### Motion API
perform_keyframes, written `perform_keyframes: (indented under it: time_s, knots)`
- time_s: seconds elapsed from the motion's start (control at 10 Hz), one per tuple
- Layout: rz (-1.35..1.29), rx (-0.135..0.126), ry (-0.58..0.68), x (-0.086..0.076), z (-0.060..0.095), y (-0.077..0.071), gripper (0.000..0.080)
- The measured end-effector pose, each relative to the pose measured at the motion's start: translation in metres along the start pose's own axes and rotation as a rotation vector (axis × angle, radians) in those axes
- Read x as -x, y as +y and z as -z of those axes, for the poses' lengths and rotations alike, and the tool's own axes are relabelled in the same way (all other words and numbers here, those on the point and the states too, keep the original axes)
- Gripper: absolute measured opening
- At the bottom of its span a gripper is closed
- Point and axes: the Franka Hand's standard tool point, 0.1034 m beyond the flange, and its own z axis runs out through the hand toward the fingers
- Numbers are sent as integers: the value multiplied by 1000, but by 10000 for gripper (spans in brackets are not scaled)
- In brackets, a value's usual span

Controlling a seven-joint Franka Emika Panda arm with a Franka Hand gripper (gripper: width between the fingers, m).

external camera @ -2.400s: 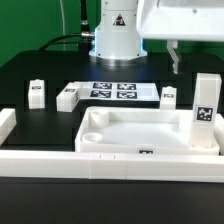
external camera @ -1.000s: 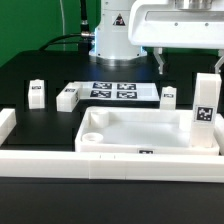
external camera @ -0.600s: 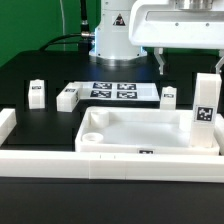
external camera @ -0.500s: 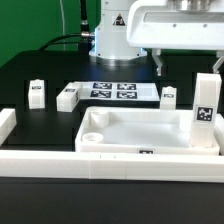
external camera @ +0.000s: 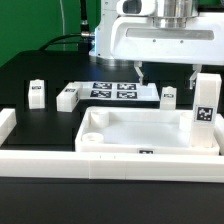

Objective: Assemble desk

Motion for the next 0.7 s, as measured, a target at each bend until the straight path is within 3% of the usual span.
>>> perform_keyframes:
  time_s: [0.3,0.7]
  knots:
    - [71,37,-184,-1,-5,11,648]
    - [194,60,-389,-2,-2,8,648]
